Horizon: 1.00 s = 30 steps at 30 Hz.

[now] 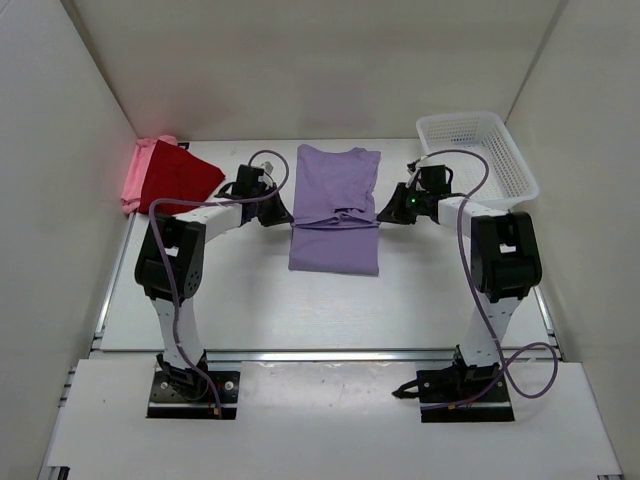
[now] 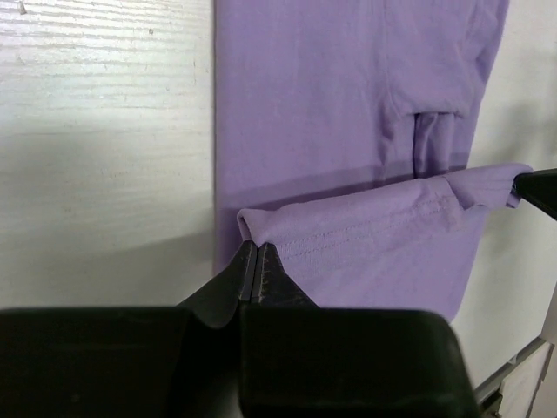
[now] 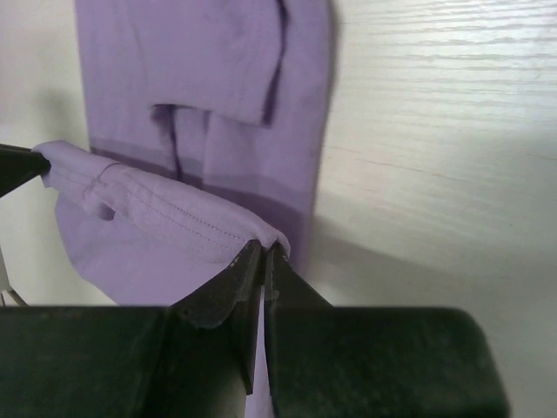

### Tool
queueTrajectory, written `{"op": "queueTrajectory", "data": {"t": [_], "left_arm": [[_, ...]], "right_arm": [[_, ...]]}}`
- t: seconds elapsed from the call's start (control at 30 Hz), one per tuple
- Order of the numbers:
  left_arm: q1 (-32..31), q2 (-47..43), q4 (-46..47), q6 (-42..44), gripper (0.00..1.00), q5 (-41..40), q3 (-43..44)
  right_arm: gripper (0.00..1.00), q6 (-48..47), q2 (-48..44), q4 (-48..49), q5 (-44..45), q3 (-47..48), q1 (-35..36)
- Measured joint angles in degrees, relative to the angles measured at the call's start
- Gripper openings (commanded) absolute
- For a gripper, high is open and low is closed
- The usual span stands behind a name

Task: Fold and stack the t-shirts
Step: Fold the folded rectangular tshirt in 1/3 of the way

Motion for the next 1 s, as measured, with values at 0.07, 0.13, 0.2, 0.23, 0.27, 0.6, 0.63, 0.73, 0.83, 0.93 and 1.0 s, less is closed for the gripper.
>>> {"op": "queueTrajectory", "data": {"t": [0.07, 0.13, 0.2, 0.23, 0.27, 0.6, 0.63, 0.73, 0.83, 0.93, 1.0], "left_arm": [[-0.1, 1.5, 0.6, -0.1, 0.05, -0.1, 0.6], [-0.1, 2.7, 1.4, -0.6, 0.05, -0.1, 0.7], [0.0, 3.2, 1.8, -1.2, 0.13, 0.0, 0.8], [0.1, 3.2, 2.1, -1.5, 0.20, 0.0, 0.8], [0.2, 3.2, 2.9, -1.8, 0.24, 0.0, 0.8], [2.6, -8.5, 12.6, -8.3, 0.37, -1.9, -7.6], [1.7, -11.1, 13.9, -8.7, 0.37, -2.4, -9.9], [-3.8, -15.9, 18.0, -9.9, 0.35, -2.7, -15.9], [-9.3, -15.1, 21.8, -11.0, 0.30, -1.0, -20.8], [-9.4, -11.0, 22.8, -11.9, 0.27, 0.0, -23.9], [-7.7, -9.0, 23.6, -12.7, 0.27, 0.0, -26.7]], "right_arm": [[0.00, 0.0, 2.0, 0.0, -0.2, 0.7, -0.5], [0.00, 0.2, 3.5, 0.0, -0.5, 1.4, -0.8], [0.03, 0.3, 4.2, 0.2, -0.7, 1.8, -0.9], [0.06, 0.4, 4.2, 0.2, -0.9, 1.9, -1.0], [0.13, 0.6, 4.2, 0.3, -1.0, 2.0, -1.0], [0.02, -0.1, -1.5, 1.2, 3.4, 2.6, -1.7], [0.00, -0.2, -2.9, 1.5, 3.9, 2.5, -1.3], [0.00, -1.0, -5.5, 2.3, 4.7, 2.6, 2.1], [0.00, -2.2, -4.5, 2.3, 4.9, 3.3, 8.1], [0.00, -3.3, -0.9, 2.0, 4.3, 4.2, 13.2], [0.00, -4.0, 2.0, 1.5, 3.9, 4.5, 15.4]]}}
